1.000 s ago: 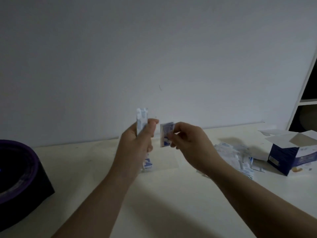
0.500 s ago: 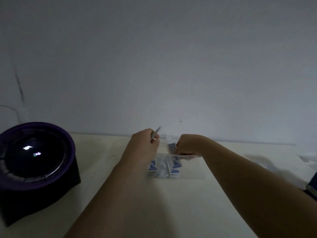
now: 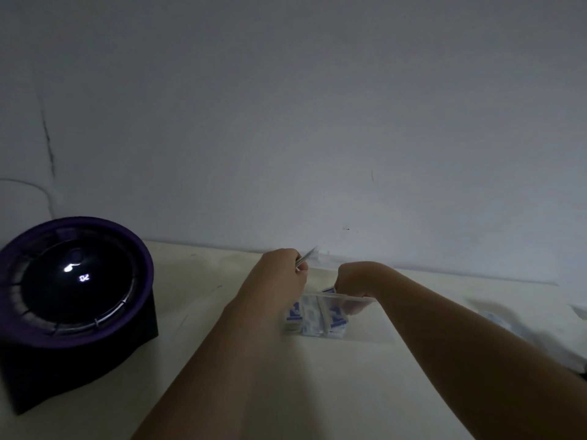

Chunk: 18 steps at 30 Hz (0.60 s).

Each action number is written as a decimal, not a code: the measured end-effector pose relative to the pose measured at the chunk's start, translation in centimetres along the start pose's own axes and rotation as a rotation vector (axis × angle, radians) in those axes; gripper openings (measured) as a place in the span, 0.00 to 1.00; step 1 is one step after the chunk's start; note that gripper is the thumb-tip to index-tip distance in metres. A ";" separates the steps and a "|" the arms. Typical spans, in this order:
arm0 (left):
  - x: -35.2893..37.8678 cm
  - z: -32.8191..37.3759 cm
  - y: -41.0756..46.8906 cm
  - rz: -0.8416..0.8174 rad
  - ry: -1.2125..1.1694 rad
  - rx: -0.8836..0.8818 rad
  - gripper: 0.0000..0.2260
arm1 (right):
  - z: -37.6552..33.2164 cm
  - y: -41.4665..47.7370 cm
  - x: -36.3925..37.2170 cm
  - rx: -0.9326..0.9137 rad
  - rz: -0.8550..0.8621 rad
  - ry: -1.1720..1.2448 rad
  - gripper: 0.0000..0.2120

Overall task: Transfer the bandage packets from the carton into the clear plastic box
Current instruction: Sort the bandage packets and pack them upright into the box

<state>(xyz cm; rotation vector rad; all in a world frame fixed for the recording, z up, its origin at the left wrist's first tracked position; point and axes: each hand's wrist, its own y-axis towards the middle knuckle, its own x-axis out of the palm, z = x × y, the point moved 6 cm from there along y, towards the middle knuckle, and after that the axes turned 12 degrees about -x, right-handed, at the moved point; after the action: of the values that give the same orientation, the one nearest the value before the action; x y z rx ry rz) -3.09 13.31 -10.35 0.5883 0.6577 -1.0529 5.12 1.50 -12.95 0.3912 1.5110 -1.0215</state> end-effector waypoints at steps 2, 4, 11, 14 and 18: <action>-0.1 -0.1 0.0 -0.010 0.000 -0.006 0.07 | 0.0 0.4 0.5 -0.030 -0.041 0.126 0.15; -0.2 -0.1 0.1 -0.009 0.006 -0.005 0.06 | 0.2 0.5 0.4 0.033 -0.005 0.402 0.14; -0.4 -0.1 0.2 0.008 -0.013 0.008 0.08 | 0.4 -0.9 -0.2 0.043 0.019 0.387 0.18; -0.5 -0.1 0.2 0.020 -0.036 0.004 0.09 | 0.2 -1.6 -0.1 -0.065 -0.044 0.247 0.20; -1.4 0.3 0.2 0.019 -0.184 -0.011 0.08 | 1.7 -1.4 -1.5 0.021 0.133 0.661 0.17</action>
<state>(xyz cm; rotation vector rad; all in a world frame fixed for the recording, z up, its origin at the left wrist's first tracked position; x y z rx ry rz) -3.32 14.00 -9.16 0.4806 0.4952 -1.0714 5.53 -0.14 -10.94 0.8952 2.0236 -0.8396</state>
